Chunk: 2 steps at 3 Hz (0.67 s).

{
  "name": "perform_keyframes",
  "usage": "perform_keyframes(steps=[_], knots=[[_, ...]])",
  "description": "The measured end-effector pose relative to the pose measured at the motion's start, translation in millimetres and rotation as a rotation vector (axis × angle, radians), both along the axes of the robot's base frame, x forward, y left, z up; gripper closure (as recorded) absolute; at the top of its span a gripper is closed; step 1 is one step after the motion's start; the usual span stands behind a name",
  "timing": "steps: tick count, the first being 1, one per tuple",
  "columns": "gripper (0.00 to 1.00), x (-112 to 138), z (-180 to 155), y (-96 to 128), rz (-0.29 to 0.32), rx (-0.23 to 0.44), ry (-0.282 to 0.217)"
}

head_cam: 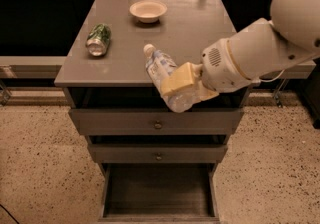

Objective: Place blue plastic bottle into bottom drawer

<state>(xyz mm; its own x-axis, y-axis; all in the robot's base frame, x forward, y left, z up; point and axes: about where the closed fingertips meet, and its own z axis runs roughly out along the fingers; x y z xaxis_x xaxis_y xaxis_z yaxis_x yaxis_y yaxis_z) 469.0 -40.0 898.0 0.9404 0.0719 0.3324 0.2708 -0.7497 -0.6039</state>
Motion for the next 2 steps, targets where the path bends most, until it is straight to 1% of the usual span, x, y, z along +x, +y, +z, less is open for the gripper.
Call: perform_keyframes(steps=[1,2], knots=[[1.00,-3,-1,0,0.031,-0.023,-0.016],[1.00,-14,-22,-20,0.025,0.007,0.030]])
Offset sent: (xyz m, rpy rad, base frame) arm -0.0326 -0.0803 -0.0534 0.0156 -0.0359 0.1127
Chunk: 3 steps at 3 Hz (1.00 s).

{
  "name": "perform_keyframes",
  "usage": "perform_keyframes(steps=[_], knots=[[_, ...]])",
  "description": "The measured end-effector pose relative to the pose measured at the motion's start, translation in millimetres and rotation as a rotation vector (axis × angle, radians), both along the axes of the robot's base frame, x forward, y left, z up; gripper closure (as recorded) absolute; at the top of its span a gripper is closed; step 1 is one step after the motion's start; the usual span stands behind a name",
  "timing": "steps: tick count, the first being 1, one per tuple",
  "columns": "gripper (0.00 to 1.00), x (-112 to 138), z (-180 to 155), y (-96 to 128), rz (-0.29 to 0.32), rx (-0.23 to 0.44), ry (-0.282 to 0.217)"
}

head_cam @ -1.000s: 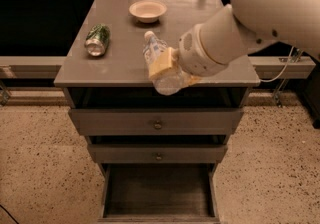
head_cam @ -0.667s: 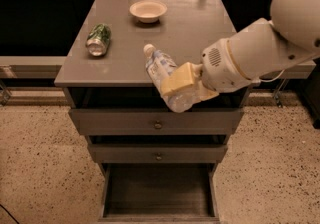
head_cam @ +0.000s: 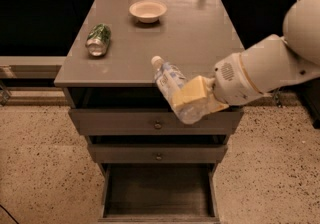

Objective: Place blue plastic bottle into bottom drawer

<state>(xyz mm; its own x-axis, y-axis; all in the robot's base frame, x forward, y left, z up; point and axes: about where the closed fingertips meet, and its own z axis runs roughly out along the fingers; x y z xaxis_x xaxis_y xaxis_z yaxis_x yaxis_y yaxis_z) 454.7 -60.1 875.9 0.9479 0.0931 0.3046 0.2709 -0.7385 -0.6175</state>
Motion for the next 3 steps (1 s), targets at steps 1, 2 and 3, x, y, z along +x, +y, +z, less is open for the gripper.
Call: perform_keyframes(steps=[1,2,3], knots=[[1.00,-26,-20,-47,0.060,0.103,0.001],[1.00,-33,-26,-61,0.104,0.104,-0.050],[1.00,-32,-28,-63,0.101,0.101,-0.047]])
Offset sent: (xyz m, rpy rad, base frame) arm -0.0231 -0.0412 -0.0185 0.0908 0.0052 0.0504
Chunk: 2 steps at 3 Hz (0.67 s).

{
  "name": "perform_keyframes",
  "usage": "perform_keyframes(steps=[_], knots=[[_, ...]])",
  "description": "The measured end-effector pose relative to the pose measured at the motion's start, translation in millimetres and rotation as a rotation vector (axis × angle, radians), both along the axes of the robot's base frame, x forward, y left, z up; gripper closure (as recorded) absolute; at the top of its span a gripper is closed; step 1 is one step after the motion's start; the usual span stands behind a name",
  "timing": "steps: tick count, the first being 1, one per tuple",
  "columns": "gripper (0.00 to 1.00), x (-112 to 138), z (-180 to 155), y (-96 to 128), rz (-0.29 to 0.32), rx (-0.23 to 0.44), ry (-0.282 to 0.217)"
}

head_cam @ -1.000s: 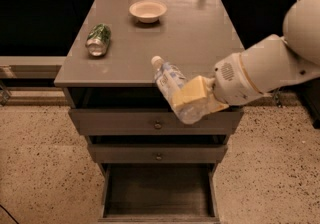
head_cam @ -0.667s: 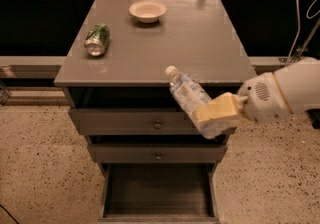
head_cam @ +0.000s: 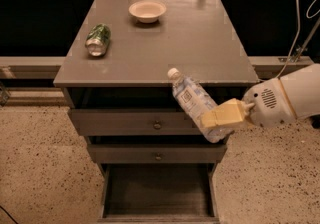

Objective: Place blue plastic bottle into bottom drawer

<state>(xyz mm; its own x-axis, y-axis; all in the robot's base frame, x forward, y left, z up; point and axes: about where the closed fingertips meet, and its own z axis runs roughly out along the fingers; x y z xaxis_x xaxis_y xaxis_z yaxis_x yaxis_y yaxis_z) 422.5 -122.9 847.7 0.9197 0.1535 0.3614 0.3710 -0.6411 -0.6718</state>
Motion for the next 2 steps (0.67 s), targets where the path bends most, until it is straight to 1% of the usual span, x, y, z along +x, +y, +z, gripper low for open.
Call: perform_keyframes(steps=[1,2], knots=[[1.00,2,-47,-53,-0.126,-0.042,0.070],[1.00,-14,-123,-124,-0.284,-0.027,0.191]])
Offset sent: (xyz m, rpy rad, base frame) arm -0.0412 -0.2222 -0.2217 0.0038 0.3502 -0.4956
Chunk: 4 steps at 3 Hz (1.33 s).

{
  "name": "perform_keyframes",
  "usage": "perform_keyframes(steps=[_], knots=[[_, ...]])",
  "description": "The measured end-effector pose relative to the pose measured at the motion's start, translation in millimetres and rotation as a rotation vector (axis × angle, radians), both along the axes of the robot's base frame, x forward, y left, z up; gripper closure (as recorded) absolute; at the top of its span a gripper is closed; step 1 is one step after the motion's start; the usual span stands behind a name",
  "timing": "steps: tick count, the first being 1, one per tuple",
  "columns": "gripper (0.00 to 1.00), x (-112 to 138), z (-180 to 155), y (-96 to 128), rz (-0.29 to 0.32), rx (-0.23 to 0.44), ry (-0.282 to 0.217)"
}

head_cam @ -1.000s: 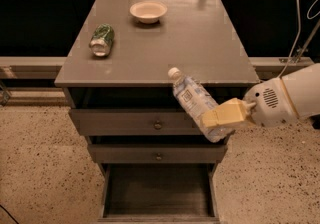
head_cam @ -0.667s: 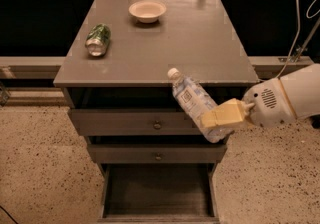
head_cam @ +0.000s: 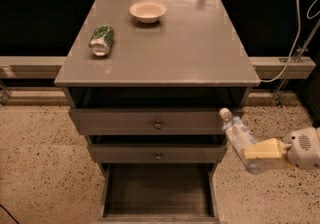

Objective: Place blue plastic bottle into bottom drawer

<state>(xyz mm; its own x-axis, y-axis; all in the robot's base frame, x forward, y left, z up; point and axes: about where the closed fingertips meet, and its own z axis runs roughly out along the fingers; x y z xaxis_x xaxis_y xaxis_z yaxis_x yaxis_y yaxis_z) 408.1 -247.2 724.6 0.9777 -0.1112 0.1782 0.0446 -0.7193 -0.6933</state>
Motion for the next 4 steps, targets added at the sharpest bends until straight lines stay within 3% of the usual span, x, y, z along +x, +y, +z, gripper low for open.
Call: perform_keyframes(steps=[1,2,3,4], knots=[[1.00,-14,-54,-37,-0.029,0.044,0.080],[1.00,-12,-50,-32,-0.025,0.040,0.073],[1.00,-6,-71,-30,-0.040,0.037,0.123],[1.00,18,-158,-24,-0.116,0.069,0.247]])
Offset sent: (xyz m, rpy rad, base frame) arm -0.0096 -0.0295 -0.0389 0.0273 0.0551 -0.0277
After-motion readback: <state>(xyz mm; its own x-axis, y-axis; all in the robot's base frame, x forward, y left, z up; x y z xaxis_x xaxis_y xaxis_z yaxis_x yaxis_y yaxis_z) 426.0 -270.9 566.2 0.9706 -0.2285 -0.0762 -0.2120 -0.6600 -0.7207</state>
